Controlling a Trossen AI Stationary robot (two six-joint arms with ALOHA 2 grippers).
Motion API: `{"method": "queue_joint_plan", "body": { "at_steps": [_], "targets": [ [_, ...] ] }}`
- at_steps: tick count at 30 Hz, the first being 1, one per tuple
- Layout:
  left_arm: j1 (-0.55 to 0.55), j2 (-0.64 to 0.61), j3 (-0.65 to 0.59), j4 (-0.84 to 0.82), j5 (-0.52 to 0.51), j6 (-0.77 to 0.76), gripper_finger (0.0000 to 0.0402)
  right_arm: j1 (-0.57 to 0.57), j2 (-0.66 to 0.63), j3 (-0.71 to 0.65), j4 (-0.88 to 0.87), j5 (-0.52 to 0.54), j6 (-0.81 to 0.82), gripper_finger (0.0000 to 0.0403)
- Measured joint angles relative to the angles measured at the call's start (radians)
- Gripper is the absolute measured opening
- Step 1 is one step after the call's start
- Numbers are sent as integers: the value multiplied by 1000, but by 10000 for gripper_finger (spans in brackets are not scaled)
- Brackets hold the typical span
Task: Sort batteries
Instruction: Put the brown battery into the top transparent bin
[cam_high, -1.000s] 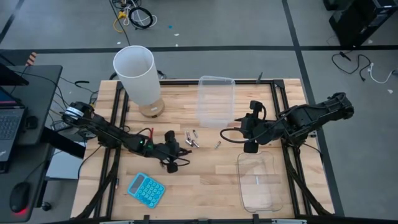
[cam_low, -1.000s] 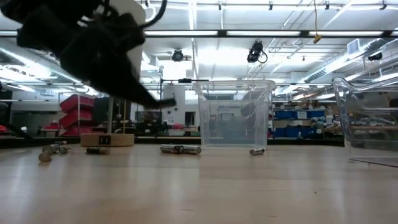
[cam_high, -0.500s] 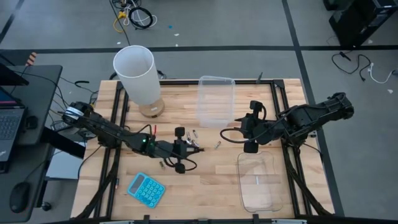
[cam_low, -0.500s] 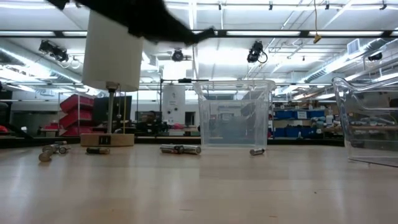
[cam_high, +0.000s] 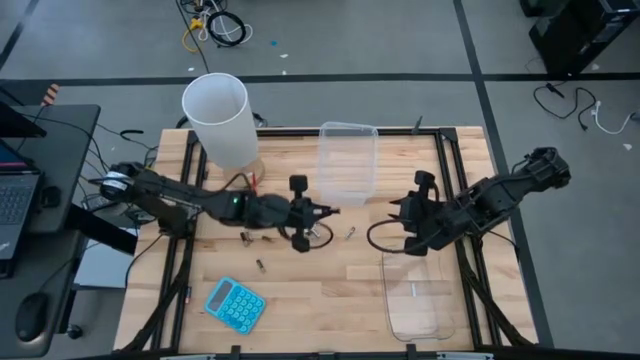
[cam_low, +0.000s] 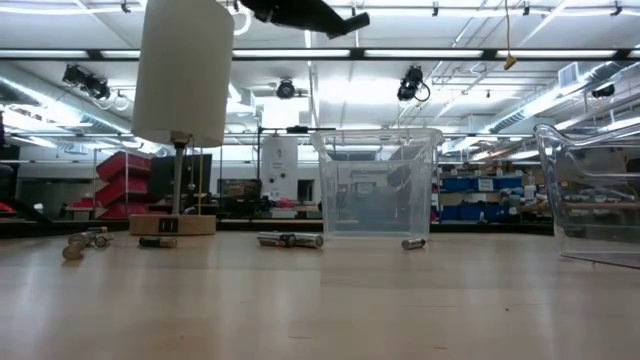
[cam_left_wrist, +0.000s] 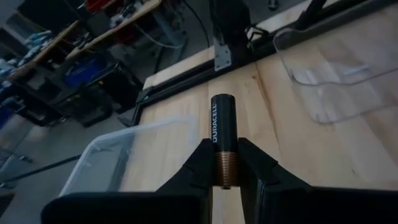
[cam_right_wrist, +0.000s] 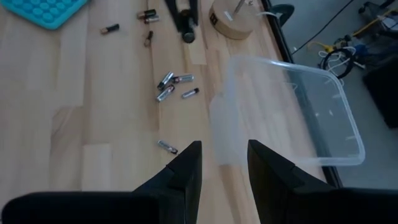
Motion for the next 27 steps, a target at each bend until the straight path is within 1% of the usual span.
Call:
{"method": "queue_joint_plan", "body": {
  "at_steps": [5,11,13,16,18,21,23,27],
  "targets": [
    [102,1,40,-71,101,15,36,45,-15,0,-2,3,35,115],
    [222,0,51,-84,229,1,36,84,-33,0,-3,3,51,115],
    [246,2,51,-82,260,-18,36,95,-40,0,-4,4,51,115],
    [269,7,51,-76,279,-23,36,106,-58,0,-14,4,54,115],
    [277,12,51,-44,279,-40,36,109,-73,0,-27,7,62,115],
    [282,17,51,2,270,-128,36,109,-94,0,-37,21,76,115],
    [280,25,52,28,226,-174,36,109,-103,0,-39,25,75,115],
    [271,45,52,11,110,-269,36,109,-119,0,-47,25,74,115]
  ]
}}
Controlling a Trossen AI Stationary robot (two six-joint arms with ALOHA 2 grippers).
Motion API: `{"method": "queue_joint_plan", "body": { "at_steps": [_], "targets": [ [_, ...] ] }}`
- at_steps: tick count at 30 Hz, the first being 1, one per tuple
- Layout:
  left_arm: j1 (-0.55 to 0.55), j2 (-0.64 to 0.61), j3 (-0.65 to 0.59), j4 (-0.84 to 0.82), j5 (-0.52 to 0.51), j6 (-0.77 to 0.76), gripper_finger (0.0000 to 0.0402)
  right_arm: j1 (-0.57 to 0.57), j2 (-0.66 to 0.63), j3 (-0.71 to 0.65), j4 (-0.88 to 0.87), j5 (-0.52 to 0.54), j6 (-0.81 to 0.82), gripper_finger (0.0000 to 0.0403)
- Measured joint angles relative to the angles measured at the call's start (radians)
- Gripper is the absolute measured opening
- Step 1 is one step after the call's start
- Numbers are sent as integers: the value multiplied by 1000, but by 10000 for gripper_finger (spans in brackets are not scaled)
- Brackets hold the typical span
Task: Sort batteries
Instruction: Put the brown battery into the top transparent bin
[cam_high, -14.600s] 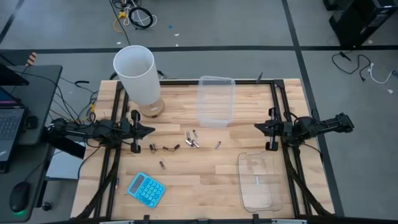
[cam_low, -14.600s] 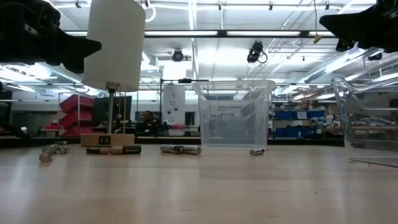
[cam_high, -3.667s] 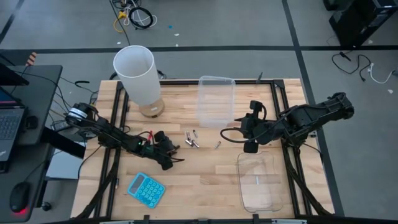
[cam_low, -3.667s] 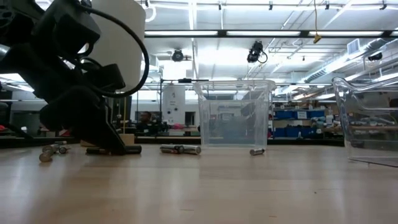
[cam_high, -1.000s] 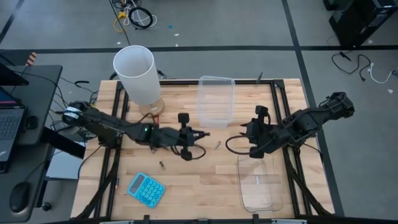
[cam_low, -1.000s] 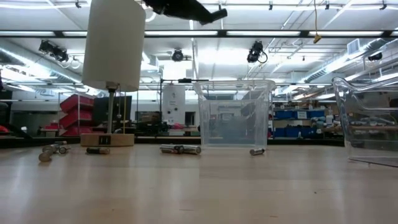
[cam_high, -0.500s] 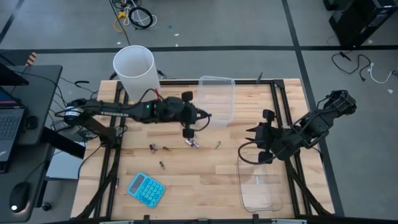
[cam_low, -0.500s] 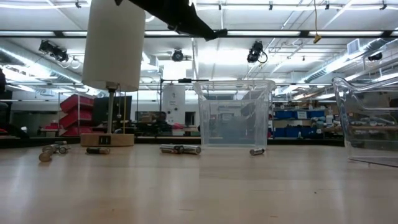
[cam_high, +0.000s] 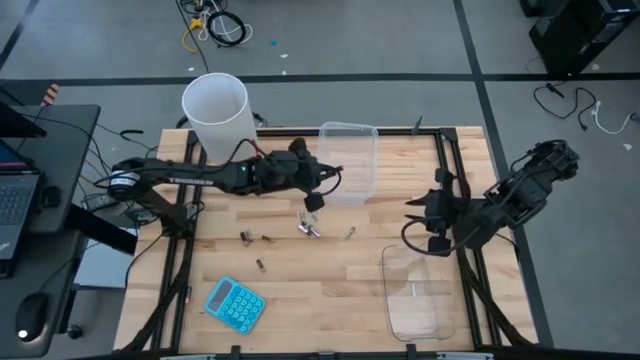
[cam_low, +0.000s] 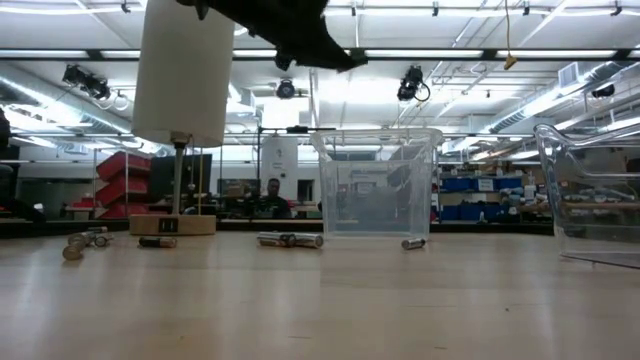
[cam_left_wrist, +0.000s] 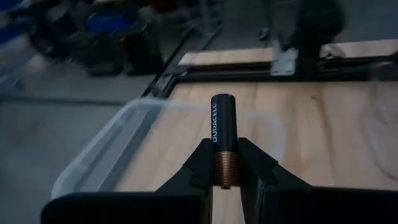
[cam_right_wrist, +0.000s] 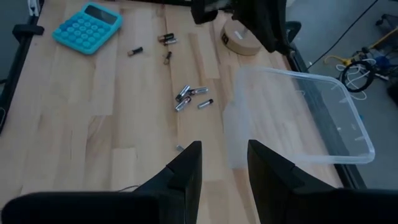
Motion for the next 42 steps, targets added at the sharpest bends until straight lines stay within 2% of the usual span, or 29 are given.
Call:
{"method": "queue_joint_plan", "body": {
  "at_steps": [3,9,13,17,26,33,42],
  "targets": [
    [-8,17,-1,-21,-39,-71,36,0,-6,0,-6,0,-1,115],
    [-8,44,-1,-36,-121,-104,36,0,-8,0,-20,12,-3,115],
    [-16,71,-1,-29,-69,-98,36,0,-8,-1,-23,17,-3,115],
    [-28,81,-1,-36,-1,21,33,0,-16,-40,-21,28,-1,115],
    [-23,89,53,-70,24,163,33,0,-87,-182,-16,33,109,115],
    [-23,109,135,-156,20,170,33,0,-159,-254,-11,33,179,115],
    [-49,132,220,-231,-23,111,33,0,-225,-328,58,33,162,115]
  ]
}}
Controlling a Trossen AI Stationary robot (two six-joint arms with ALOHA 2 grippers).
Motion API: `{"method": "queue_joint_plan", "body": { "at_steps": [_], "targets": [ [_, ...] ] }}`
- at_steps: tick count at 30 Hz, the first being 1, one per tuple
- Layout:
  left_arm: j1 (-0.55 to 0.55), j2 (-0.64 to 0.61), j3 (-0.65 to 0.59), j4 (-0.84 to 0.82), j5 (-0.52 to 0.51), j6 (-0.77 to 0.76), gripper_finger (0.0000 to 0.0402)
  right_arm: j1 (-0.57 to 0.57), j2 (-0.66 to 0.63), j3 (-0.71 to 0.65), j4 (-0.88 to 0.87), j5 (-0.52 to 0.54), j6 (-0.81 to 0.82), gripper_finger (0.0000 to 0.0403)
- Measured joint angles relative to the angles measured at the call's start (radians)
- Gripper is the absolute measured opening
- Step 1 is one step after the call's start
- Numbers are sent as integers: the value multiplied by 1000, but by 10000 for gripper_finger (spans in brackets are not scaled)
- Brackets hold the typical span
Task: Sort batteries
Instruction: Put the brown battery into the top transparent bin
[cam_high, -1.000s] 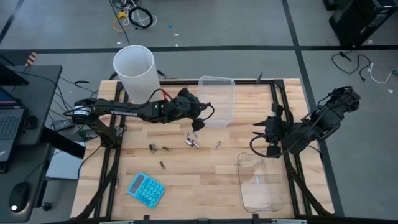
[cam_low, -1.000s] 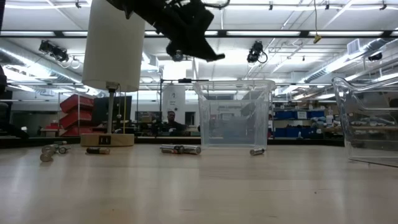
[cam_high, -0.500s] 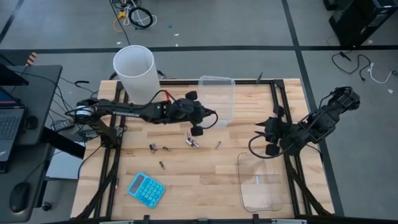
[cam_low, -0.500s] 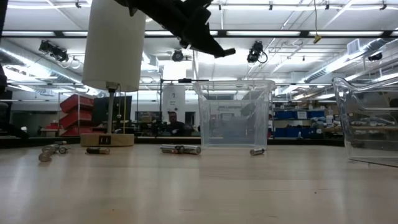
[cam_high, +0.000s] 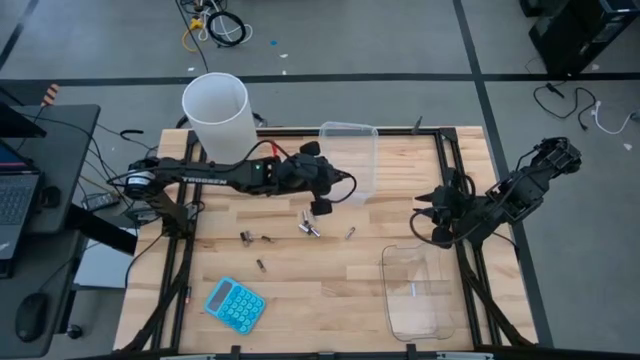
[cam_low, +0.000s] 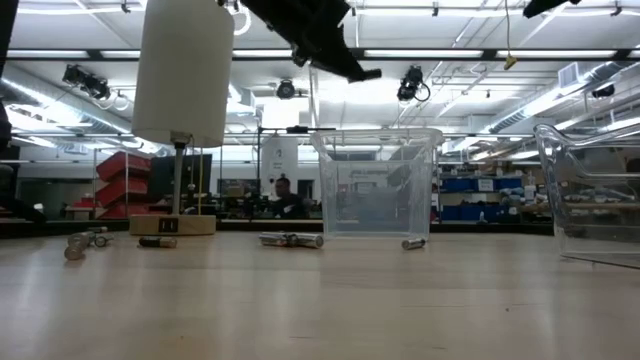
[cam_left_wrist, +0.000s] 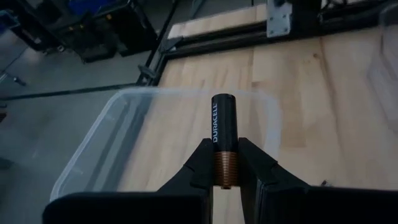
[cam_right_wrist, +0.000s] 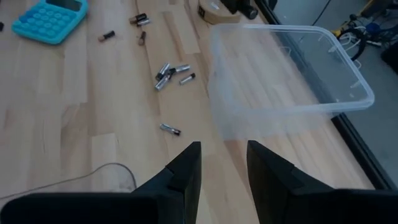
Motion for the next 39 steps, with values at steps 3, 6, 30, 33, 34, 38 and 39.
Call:
{"method": "queue_joint_plan", "body": {
  "at_steps": [3,6,30,33,34,38,39],
  "targets": [
    [-30,7,34,-8,-36,-1,33,0,-13,-17,21,0,-12,115],
    [-51,30,93,-9,-110,-9,33,0,-23,-27,22,0,-12,115],
    [-13,191,217,-268,-324,-510,33,0,-32,-34,36,-9,-68,115],
    [8,203,216,-318,-313,-566,33,0,-31,-34,42,-9,-68,115],
    [16,209,216,-317,-296,-582,33,0,-31,-34,42,-9,-68,115],
    [32,214,216,-371,-218,-659,33,0,-31,-34,46,-13,-81,115],
    [33,216,217,-373,-216,-676,33,1,-31,-34,47,-18,-86,115]
  ]
}}
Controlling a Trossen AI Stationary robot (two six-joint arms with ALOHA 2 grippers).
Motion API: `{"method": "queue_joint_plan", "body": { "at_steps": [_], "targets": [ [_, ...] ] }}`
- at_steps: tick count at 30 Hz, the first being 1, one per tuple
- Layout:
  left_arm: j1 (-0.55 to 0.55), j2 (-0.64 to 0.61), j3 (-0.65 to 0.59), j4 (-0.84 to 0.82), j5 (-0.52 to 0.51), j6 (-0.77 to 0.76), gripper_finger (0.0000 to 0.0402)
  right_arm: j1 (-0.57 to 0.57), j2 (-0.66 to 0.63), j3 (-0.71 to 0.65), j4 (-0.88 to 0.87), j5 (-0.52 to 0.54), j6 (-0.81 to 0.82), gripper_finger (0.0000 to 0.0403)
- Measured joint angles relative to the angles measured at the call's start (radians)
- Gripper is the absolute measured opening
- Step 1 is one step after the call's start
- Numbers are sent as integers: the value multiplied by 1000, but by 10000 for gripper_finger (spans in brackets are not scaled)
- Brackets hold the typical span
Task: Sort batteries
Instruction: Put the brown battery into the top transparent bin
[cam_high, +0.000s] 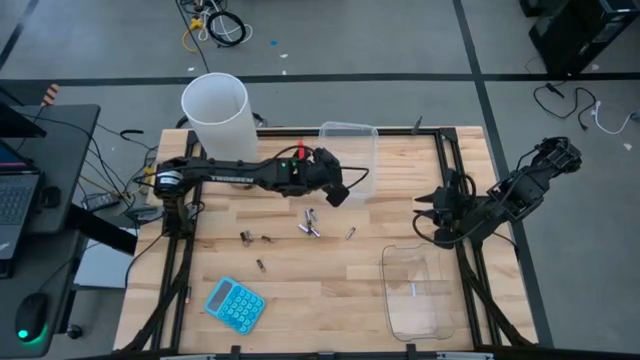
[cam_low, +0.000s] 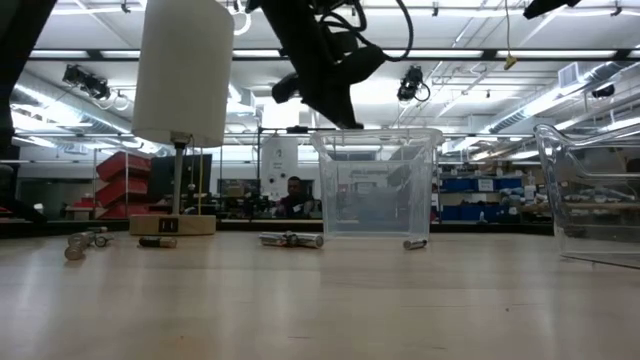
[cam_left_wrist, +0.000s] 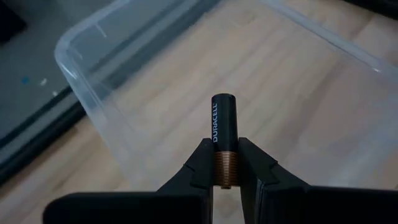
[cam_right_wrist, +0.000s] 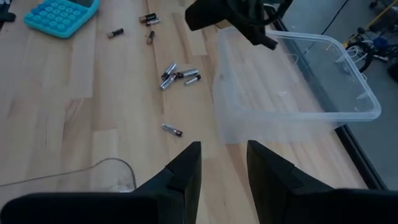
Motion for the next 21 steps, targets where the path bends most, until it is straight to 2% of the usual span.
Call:
{"method": "queue_joint_plan", "body": {
  "at_steps": [6,21],
  "targets": [
    [0,2,0,-39,50,-78,33,20,0,0,29,-9,-40,115],
    [-8,12,0,-89,48,-136,33,64,0,0,60,-9,-53,115]
  ]
}}
